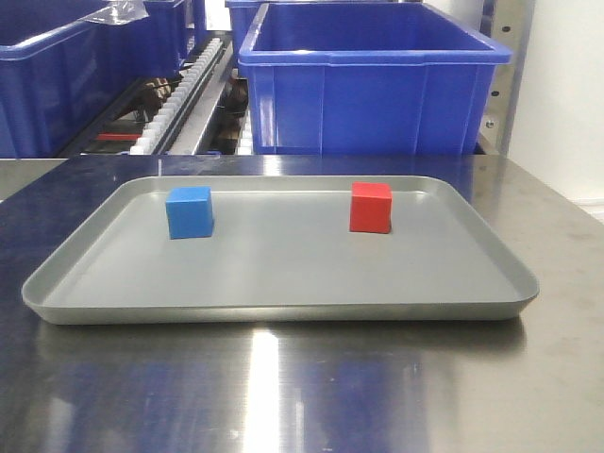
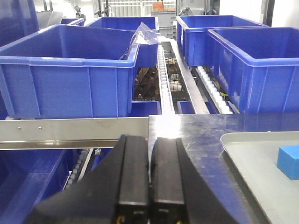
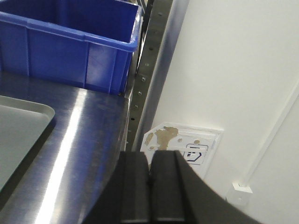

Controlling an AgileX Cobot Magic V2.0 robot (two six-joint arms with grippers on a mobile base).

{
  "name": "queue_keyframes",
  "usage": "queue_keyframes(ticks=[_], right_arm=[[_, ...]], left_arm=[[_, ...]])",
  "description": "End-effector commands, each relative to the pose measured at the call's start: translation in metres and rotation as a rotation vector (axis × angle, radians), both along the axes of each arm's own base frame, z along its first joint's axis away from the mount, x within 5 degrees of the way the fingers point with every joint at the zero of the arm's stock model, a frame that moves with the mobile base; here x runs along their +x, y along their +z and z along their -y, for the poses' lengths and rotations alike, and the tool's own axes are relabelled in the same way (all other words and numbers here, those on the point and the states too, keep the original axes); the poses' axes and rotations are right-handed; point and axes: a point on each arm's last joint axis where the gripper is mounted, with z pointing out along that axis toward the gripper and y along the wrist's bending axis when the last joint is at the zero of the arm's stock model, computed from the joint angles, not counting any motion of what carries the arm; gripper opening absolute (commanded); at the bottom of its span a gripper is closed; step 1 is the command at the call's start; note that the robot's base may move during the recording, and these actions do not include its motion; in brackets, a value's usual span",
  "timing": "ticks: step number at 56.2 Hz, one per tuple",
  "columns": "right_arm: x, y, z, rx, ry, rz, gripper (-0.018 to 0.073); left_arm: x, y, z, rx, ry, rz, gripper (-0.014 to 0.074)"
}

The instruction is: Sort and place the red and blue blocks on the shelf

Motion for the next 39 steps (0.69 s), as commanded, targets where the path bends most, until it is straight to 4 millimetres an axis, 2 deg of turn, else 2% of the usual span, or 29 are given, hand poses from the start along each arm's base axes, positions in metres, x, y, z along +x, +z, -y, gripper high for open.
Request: queue_keyframes(ticks=[1, 8, 19, 26, 39], right_arm=[[0.007, 0.027, -0.001, -0.029, 0.005, 0.059, 0.0057], [0.023, 0.038, 0.0, -0.029, 0.002, -0.029, 0.0057], [0.053, 0.045, -0.007, -0.027, 0.058, -0.158, 0.0057], [0.079, 0.048, -0.026, -0.017, 0.179, -0.247, 0.0057], [0.122, 0.048, -0.076, -0.056, 0.377, -0.445, 0.0057]], left_arm=[[-0.001, -0.001, -0.001, -0.012, 0.006, 0.071, 0.008], [-0.001, -0.001, -0.001, -0.012, 0.006, 0.071, 0.008], [-0.001, -0.001, -0.001, -0.012, 0.006, 0.071, 0.008], [-0.001, -0.001, -0.001, -0.012, 0.006, 0.071, 0.008], [-0.001, -0.001, -0.001, -0.012, 0.006, 0.071, 0.008]])
